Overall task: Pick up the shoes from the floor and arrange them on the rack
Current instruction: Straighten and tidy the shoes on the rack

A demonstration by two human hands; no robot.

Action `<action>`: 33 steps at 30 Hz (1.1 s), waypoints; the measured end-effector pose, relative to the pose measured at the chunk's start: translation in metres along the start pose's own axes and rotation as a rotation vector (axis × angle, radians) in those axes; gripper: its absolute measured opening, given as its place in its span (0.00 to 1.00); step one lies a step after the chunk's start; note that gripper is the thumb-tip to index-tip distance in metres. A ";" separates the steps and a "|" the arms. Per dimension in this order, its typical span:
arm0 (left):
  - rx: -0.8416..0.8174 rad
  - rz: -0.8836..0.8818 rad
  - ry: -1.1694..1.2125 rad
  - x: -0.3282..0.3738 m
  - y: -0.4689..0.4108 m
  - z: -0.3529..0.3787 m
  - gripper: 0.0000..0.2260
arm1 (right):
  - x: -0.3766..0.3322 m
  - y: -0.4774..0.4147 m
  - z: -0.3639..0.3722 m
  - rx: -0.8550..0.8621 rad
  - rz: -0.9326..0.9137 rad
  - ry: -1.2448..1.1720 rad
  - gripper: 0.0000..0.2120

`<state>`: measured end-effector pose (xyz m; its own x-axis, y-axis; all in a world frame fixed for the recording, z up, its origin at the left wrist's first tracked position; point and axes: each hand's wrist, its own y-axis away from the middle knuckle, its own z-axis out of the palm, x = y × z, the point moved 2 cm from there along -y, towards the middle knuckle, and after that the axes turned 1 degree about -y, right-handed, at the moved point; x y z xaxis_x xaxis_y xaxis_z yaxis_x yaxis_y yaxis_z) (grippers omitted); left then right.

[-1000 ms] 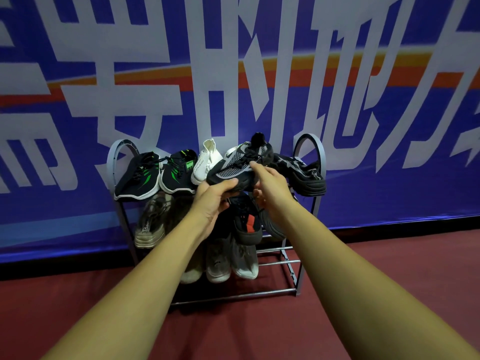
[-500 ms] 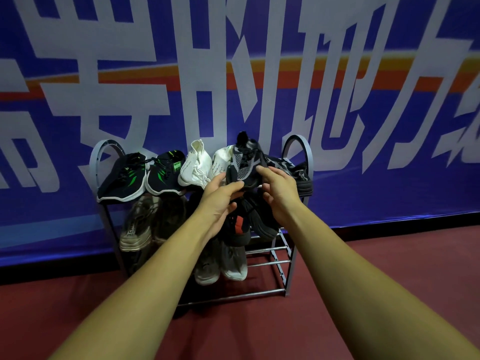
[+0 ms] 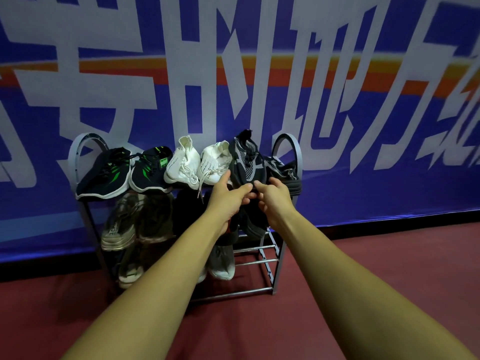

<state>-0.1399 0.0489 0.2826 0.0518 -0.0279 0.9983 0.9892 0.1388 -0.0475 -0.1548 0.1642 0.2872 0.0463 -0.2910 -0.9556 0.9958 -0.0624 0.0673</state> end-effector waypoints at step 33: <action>-0.088 0.051 -0.437 0.009 0.020 -0.047 0.19 | 0.022 0.007 0.004 0.044 -0.034 0.478 0.15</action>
<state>-0.1135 0.0044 0.2888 0.0563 0.4007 0.9145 0.9958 0.0437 -0.0805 -0.1467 0.1531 0.2676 0.0556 0.1825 -0.9816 0.9935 -0.1080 0.0362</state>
